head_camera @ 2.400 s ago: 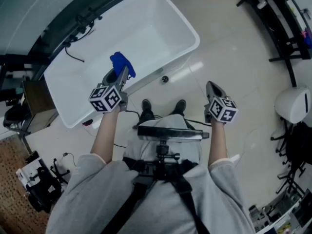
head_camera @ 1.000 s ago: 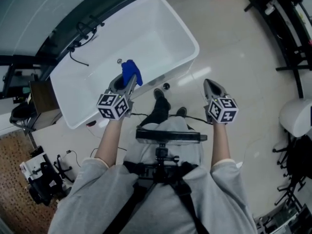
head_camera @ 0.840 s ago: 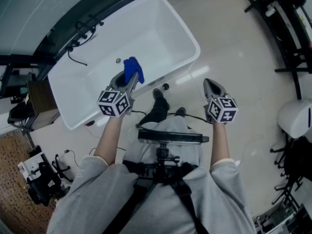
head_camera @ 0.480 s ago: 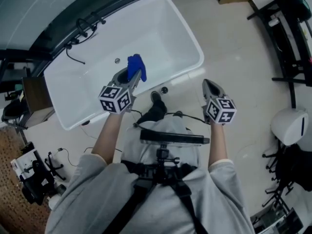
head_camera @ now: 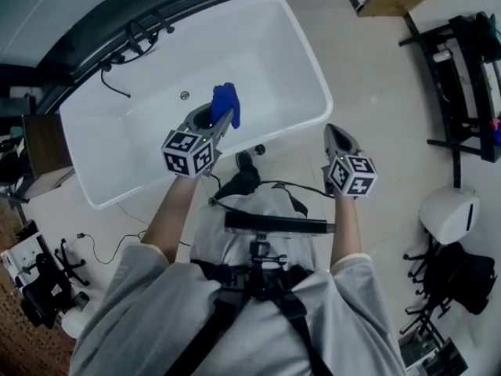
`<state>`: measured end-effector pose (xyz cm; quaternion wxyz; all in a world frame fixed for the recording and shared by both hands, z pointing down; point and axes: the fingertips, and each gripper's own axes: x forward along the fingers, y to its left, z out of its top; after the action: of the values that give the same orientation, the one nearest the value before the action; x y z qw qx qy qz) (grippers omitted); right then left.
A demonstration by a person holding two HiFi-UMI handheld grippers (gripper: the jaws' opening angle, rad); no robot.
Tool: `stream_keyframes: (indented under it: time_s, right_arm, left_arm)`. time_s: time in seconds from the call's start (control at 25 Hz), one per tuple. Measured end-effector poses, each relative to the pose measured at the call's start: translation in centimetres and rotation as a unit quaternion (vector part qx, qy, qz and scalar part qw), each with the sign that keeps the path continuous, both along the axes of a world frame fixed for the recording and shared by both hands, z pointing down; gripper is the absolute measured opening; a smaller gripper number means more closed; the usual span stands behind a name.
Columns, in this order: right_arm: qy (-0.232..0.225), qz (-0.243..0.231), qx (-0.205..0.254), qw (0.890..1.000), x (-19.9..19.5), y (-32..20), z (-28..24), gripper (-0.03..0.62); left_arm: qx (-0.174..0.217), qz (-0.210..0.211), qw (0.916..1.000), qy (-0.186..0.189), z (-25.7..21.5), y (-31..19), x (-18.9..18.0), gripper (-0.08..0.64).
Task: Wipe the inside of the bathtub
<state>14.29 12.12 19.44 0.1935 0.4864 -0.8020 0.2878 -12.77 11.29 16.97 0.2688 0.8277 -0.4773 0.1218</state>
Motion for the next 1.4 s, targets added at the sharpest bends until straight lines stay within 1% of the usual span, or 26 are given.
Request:
stream_keyframes:
  time_s: [0.24,0.4,0.52,0.68,0.84,0.96,1.04,1.2,1.4]
  right_arm:
    - [0.024,-0.005,0.004,1.0,-1.1,-2.4,0.0,0.009]
    - [0.041,-0.025,0.003,0.999,-2.0,-4.1,0.4,0.009]
    - [0.053,-0.042,0.005,0.998,-2.3,-5.5,0.9,0.009]
    - [0.059,-0.066,0.002,0.996,-2.4,-7.7,2.4,0.009]
    - [0.072,-0.096,-0.004,0.993,-2.3,-10.8,5.7,0.009]
    - [0.082,-0.117,-0.008,0.99,-1.5,-13.2,8.3,0.009]
    - [0.082,-0.127,-0.016,0.988,-0.7,-14.5,10.2,0.009]
    - [0.089,-0.146,-0.028,0.985,0.7,-17.2,14.0,0.009]
    - [0.093,-0.152,-0.036,0.983,1.7,-20.7,18.4,0.009]
  left_arm:
    - [-0.011,0.002,0.9998,0.014,1.2,-1.3,-0.5,0.137]
    - [-0.026,-0.004,0.999,0.036,2.3,-2.0,-0.3,0.137]
    - [-0.034,-0.011,0.9985,0.042,3.2,-2.9,0.2,0.137]
    - [-0.049,-0.027,0.9973,0.046,5.0,-3.9,1.0,0.135]
    - [-0.069,-0.055,0.9946,0.056,8.0,-5.1,2.1,0.135]
    - [-0.088,-0.073,0.9914,0.065,10.9,-6.2,4.1,0.136]
    - [-0.101,-0.08,0.9894,0.066,12.8,-7.0,6.1,0.135]
    - [-0.124,-0.095,0.9843,0.081,16.9,-9.2,10.4,0.136]
    - [-0.156,-0.101,0.9778,0.098,23.6,-12.0,15.0,0.135]
